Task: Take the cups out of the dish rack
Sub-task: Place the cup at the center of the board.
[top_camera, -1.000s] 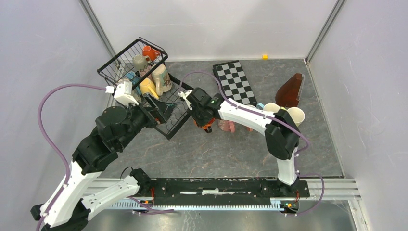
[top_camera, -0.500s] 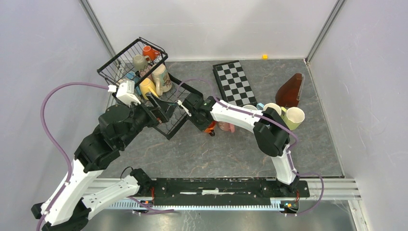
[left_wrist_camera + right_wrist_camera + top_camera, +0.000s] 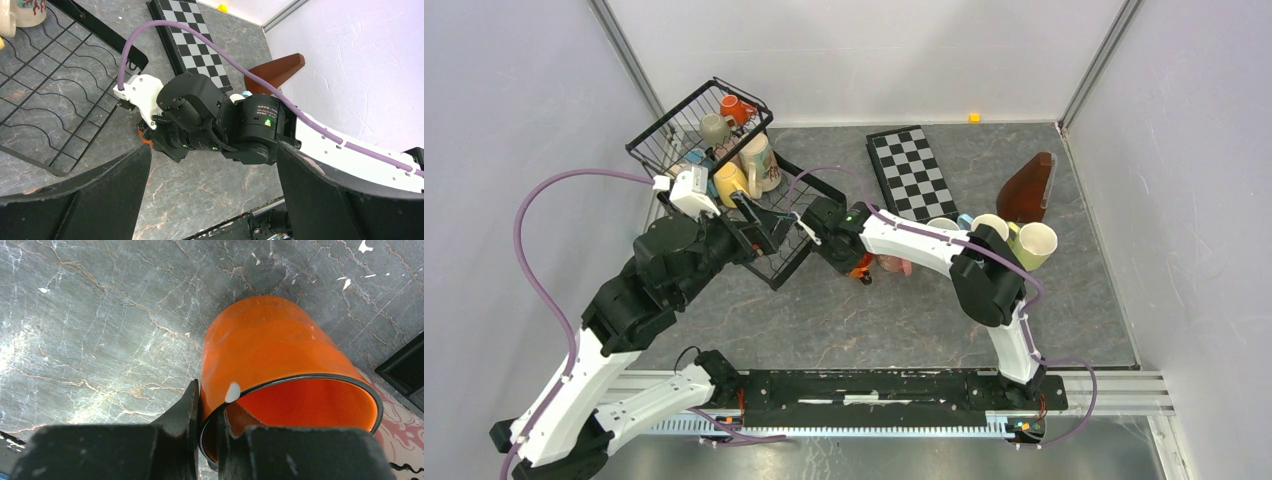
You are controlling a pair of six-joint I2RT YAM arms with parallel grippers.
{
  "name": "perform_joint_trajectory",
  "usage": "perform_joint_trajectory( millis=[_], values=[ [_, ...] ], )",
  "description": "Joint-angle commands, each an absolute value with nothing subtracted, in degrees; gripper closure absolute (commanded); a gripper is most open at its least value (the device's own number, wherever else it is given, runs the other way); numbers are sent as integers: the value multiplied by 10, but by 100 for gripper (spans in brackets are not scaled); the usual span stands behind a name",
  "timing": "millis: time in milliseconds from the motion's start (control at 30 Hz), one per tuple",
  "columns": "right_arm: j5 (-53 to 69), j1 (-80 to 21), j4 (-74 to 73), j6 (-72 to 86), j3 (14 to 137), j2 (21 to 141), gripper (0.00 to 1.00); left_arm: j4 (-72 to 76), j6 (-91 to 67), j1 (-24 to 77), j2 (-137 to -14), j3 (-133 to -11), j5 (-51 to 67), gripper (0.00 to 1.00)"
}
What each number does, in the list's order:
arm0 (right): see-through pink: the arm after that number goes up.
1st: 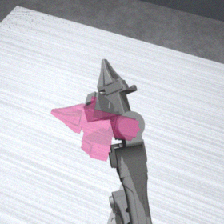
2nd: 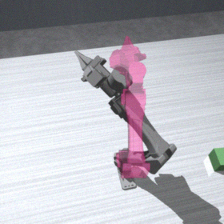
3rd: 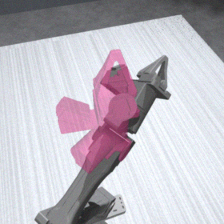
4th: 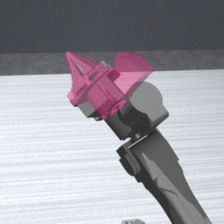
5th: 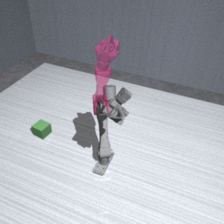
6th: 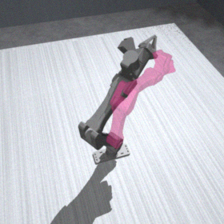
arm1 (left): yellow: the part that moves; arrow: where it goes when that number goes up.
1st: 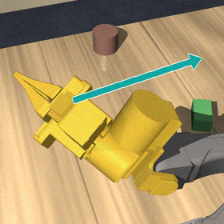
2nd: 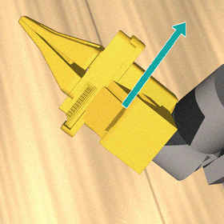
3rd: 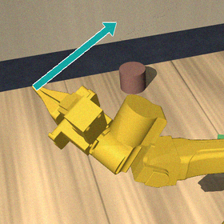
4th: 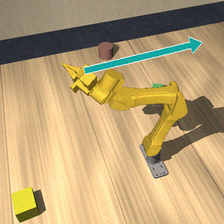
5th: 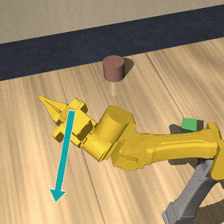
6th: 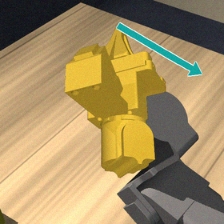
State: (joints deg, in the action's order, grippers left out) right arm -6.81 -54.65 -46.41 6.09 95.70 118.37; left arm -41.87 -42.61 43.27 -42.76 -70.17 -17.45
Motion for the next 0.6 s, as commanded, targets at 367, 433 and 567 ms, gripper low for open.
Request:
perform_joint_trajectory(
  millis=[367,433,567],
  values=[
    [-97,-559,-461,48,962,1152,67,-400,-421,435,-436,-702,-163,0],
    [-98,-559,-459,51,963,1144,64,-401,-422,435,-436,-701,-164,0],
    [-99,-561,-459,56,969,1127,59,-401,-423,435,-436,-702,-164,0]
  ],
)
